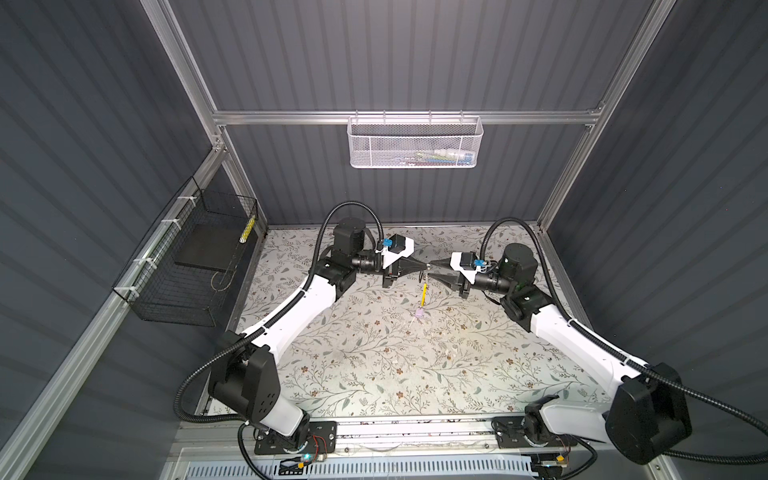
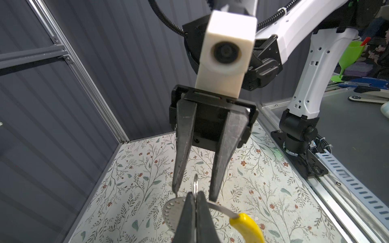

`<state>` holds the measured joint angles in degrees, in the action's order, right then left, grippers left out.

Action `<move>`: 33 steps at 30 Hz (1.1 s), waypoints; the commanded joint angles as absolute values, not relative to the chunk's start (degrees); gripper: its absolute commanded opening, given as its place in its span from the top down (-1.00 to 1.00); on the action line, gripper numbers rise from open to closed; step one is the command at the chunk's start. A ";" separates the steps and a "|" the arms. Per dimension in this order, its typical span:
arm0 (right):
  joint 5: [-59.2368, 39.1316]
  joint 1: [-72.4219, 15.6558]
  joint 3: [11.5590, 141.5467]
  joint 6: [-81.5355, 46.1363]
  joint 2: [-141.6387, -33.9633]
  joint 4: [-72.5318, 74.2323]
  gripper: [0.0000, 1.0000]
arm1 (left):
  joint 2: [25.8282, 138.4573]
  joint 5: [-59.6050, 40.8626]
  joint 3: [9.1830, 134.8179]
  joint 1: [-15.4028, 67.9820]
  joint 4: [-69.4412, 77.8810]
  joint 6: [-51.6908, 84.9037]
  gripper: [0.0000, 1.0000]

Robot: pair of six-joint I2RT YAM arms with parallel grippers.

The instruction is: Put the keys on the keyring

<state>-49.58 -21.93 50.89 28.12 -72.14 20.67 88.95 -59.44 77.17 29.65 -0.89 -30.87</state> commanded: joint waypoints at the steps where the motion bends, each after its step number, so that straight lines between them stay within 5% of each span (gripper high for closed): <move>1: -42.27 -21.88 51.70 35.93 -69.15 13.15 0.21 | 89.81 -55.66 84.24 30.09 -14.74 -38.26 1.00; 10: -40.67 -22.27 52.07 40.93 -66.16 7.60 0.25 | 89.62 -44.72 89.23 31.95 -27.55 -44.45 1.00; 16: -30.41 -25.28 51.13 30.41 -64.64 10.15 0.25 | 89.77 -42.40 91.18 32.49 -33.04 -47.63 1.00; 33: -37.07 -25.62 48.96 44.16 -61.87 4.89 0.34 | 91.70 -38.30 94.03 36.08 -37.00 -48.60 1.00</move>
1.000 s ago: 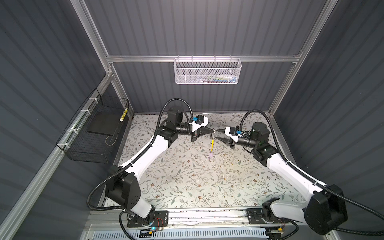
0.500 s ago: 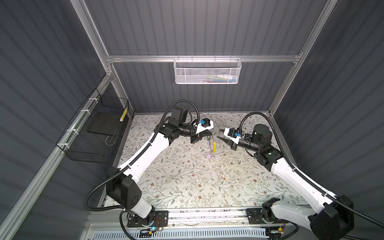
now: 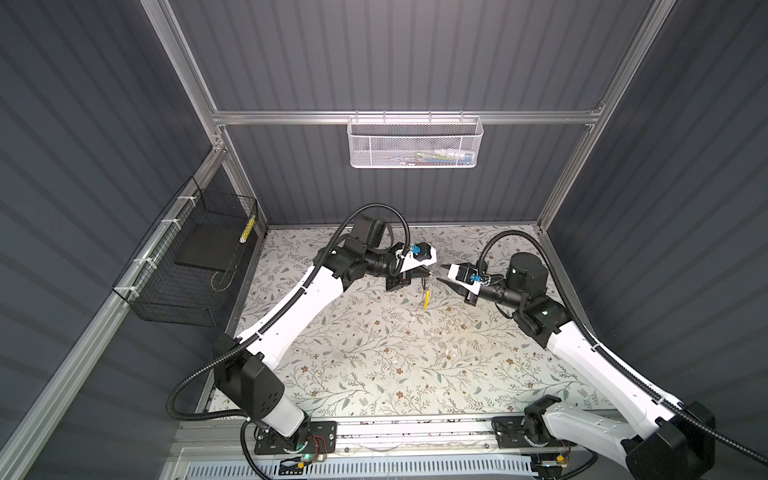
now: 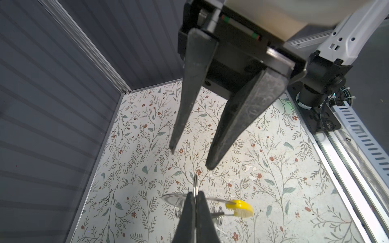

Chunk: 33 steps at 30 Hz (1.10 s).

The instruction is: Put the keys on the keyring

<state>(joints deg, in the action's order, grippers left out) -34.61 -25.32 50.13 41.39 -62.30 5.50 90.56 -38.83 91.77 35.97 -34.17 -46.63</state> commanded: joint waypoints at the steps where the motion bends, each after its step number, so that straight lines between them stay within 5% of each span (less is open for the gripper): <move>1: -36.97 -25.64 48.60 44.31 -61.95 5.53 0.37 | 92.13 -38.13 94.50 36.36 -37.66 -49.03 1.00; 33: -36.45 -25.75 48.43 37.81 -63.80 7.32 0.74 | 91.33 -39.58 95.36 39.24 -39.61 -50.88 1.00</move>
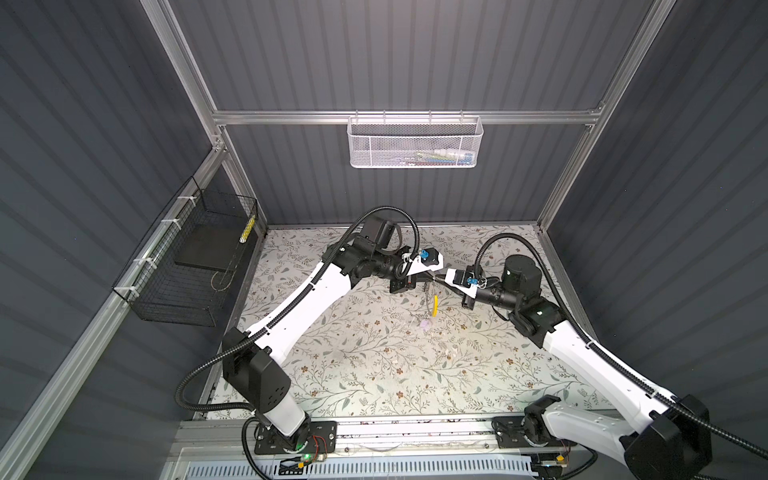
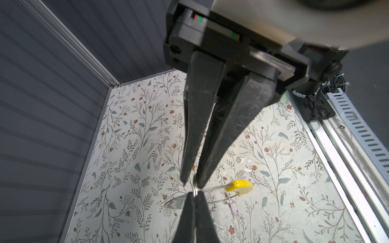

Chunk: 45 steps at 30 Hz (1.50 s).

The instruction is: Put the keys on the keyring

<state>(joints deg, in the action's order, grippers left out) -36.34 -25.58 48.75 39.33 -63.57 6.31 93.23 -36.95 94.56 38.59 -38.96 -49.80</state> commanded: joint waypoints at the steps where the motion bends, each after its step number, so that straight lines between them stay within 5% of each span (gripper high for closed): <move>1: -36.51 -25.70 48.35 37.63 -63.76 7.34 0.75 | 91.27 -39.64 95.30 39.29 -39.39 -50.87 1.00; 9: -36.41 -26.01 47.76 34.62 -65.31 9.46 0.95 | 90.91 -40.42 94.73 39.90 -37.49 -50.16 1.00; 14: -35.56 -26.01 44.93 28.87 -64.85 16.88 1.00 | 87.04 -37.07 88.46 39.44 -28.66 -46.02 0.50; 20: -36.93 -25.75 41.35 18.32 -66.34 30.78 1.00 | 81.52 -37.92 75.64 36.21 -13.24 -39.77 0.22; 33: -37.32 -25.75 40.41 12.88 -68.45 39.14 1.00 | 80.48 -39.08 67.60 35.02 2.04 -31.05 0.24; 45: -36.28 -25.73 41.04 10.78 -69.61 41.26 1.00 | 82.24 -37.88 69.03 35.07 2.60 -27.86 0.65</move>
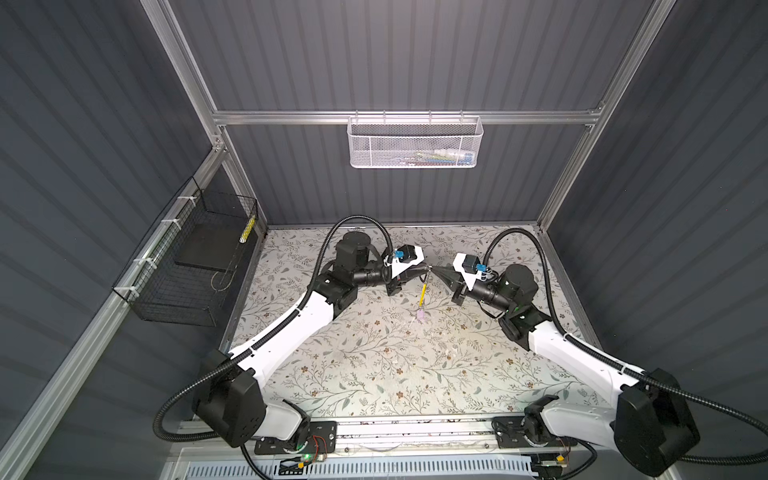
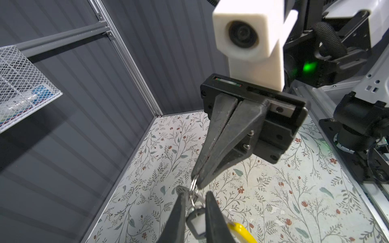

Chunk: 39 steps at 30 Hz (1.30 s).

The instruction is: Put the keys on the keyring

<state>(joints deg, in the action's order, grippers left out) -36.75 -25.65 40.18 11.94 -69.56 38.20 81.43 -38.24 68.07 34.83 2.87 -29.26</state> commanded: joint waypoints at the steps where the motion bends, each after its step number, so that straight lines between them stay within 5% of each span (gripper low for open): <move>1: -36.27 -25.73 41.12 10.73 -69.67 41.39 1.00 | 82.36 -37.76 69.24 35.07 1.85 -28.11 0.69; 5: -35.94 -25.71 40.97 10.37 -69.78 41.95 1.00 | 82.46 -36.81 69.23 35.07 0.31 -28.99 0.94; 16: -35.83 -25.72 40.17 8.16 -70.01 46.15 1.00 | 83.48 -37.79 68.97 35.07 -2.19 -29.43 0.98; 21: -35.86 -25.72 39.92 6.58 -70.62 48.17 1.00 | 84.54 -40.25 69.63 35.07 -3.78 -29.31 0.82; 28: -35.90 -25.71 39.66 5.37 -71.37 49.57 1.00 | 82.01 -38.35 65.76 34.98 4.31 -26.56 0.27; 39: -36.91 -25.74 39.81 6.39 -71.71 47.67 1.00 | 76.97 -36.33 63.05 34.35 12.83 -25.80 0.26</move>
